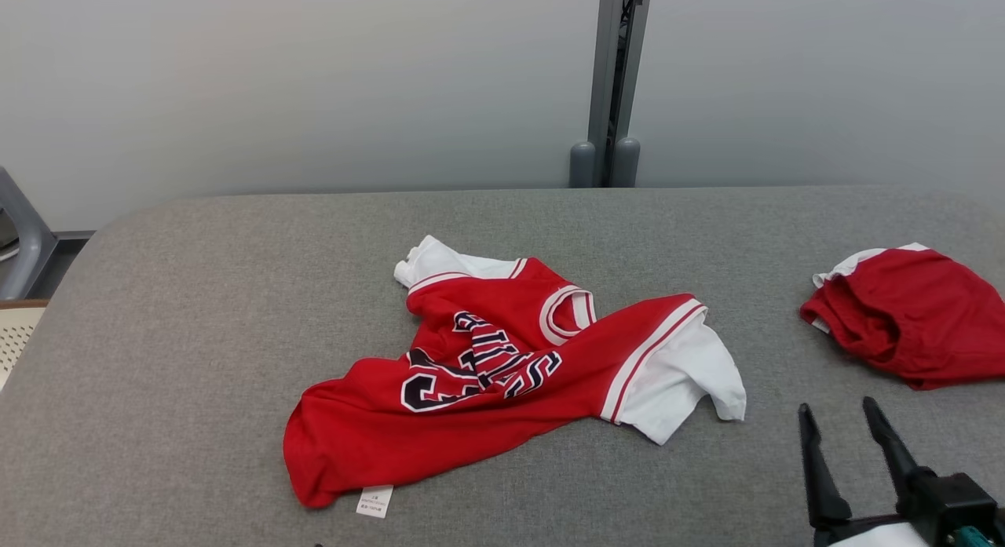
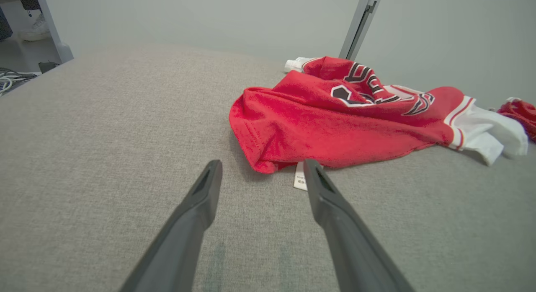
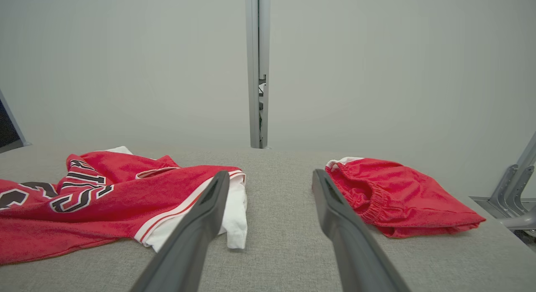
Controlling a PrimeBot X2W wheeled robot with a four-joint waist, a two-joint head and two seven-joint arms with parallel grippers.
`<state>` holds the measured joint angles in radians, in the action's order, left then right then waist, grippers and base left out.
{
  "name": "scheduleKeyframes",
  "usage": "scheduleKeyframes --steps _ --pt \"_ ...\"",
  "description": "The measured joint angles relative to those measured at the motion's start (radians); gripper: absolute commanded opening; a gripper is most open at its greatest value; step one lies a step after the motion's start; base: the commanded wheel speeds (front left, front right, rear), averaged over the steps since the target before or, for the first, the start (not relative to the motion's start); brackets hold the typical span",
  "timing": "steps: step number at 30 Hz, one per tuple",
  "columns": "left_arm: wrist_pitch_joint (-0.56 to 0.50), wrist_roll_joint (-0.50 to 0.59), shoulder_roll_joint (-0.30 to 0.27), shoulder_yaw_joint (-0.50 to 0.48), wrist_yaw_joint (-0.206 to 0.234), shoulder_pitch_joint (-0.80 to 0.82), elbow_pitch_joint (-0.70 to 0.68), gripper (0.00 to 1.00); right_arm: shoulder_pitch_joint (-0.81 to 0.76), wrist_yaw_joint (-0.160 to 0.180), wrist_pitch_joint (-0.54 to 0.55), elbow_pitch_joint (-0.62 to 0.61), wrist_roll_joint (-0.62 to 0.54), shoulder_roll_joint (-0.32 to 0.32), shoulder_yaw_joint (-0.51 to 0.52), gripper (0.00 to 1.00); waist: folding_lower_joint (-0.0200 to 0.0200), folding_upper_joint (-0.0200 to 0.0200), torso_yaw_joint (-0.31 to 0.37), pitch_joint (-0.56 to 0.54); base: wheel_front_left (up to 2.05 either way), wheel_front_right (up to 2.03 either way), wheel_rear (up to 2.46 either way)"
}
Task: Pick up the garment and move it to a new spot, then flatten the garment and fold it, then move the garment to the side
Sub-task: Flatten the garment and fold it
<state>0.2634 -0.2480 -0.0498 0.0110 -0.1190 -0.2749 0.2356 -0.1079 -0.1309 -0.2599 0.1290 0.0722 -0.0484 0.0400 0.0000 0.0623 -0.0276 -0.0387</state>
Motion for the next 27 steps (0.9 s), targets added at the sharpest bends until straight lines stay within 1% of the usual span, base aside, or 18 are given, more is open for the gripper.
scheduleKeyframes --steps 3,5,9,12,14,17,27 --pt "-0.031 -0.005 0.003 0.047 0.000 0.027 0.098 1.00 0.070 0.000 0.001 0.101 0.013 -0.032 -0.070 1.00 0.0000 0.0000 -0.004 0.014 0.00 0.00 0.00" --pt "-0.077 -0.049 0.002 0.069 0.002 0.067 0.130 1.00 0.139 0.000 0.051 0.179 0.035 -0.052 -0.107 1.00 0.0000 0.0000 -0.008 0.027 0.00 0.00 0.00" --pt "-0.147 -0.086 0.003 0.118 0.007 0.124 0.160 1.00 0.271 0.000 0.156 0.292 0.060 -0.089 -0.157 1.00 0.0000 0.0000 -0.023 0.050 0.00 0.00 0.00" --pt "-0.186 -0.107 0.001 0.141 0.025 0.158 0.173 1.00 0.330 0.000 0.203 0.362 0.054 -0.110 -0.202 1.00 0.0000 0.0000 -0.038 0.066 0.00 0.00 0.00" --pt "-0.192 -0.115 0.002 0.153 0.036 0.172 0.178 1.00 0.357 0.000 0.222 0.401 0.043 -0.119 -0.235 1.00 0.0000 0.0000 -0.046 0.077 0.00 0.00 0.00" --pt "-0.197 -0.125 0.001 0.169 0.044 0.193 0.191 1.00 0.386 0.000 0.230 0.449 0.031 -0.124 -0.251 1.00 0.0000 0.0000 -0.058 0.091 0.00 0.00 0.00" --pt "-0.174 -0.171 0.001 0.208 0.048 0.267 0.233 1.00 0.454 0.000 0.188 0.540 -0.002 -0.135 -0.219 1.00 0.0000 0.0000 -0.066 0.152 0.00 0.00 0.00"
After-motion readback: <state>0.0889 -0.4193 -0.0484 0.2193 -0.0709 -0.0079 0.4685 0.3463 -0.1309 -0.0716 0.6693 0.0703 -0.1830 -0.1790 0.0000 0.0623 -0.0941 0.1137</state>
